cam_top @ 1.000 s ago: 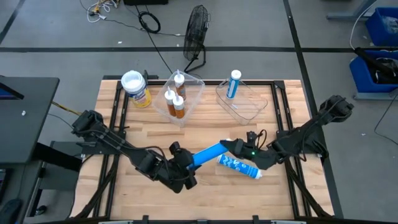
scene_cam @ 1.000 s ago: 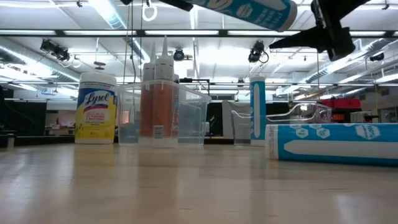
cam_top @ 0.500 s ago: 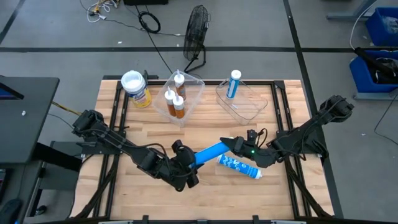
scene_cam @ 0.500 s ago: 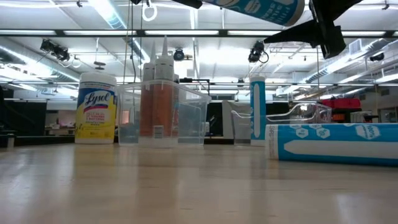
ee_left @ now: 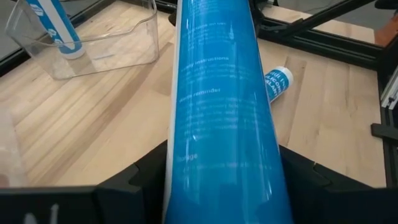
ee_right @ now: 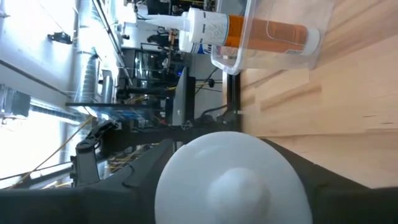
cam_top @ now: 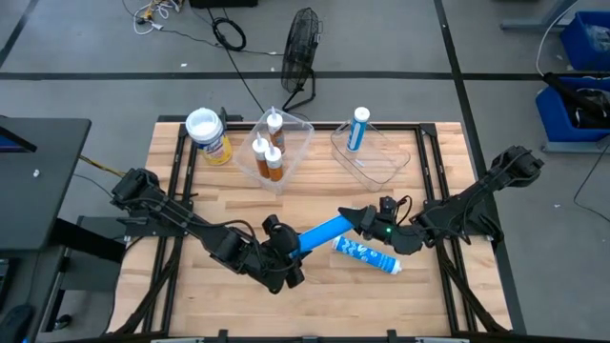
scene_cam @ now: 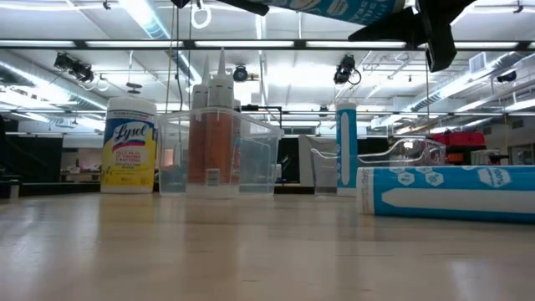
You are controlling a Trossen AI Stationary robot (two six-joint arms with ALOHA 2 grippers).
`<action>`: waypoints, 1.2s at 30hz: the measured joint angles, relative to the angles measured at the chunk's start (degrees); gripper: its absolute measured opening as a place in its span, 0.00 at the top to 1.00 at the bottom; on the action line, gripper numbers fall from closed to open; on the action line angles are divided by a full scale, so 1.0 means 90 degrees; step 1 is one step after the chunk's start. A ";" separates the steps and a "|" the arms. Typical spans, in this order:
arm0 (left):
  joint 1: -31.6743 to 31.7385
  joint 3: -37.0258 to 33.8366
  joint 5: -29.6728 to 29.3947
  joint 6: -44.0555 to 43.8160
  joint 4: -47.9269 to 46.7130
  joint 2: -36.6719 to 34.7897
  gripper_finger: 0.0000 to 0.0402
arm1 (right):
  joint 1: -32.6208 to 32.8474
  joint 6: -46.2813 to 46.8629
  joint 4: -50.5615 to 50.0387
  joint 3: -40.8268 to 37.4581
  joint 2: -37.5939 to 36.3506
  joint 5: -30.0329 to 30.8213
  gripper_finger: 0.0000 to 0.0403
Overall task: Pick & place silicon tubes, Sealant and Lysol wipes
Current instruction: Put the bottom blue sealant into the transparent bin
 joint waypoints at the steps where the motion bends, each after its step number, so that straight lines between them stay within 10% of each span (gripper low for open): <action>1: 0.0008 0.0000 0.0005 -0.0001 0.0001 0.0000 0.46 | 0.0000 -0.0004 -0.0005 0.0000 0.0002 -0.0004 0.44; 23: 0.0011 0.0022 0.0030 -0.0040 0.0192 -0.0015 0.38 | 0.0000 -0.0671 -0.0299 -0.0041 -0.0066 -0.0092 0.47; 36: -0.0248 0.0015 0.0062 -0.0213 0.0180 -0.0012 0.38 | -0.0498 -0.2672 -0.1850 -0.0032 -0.2162 -0.0071 0.47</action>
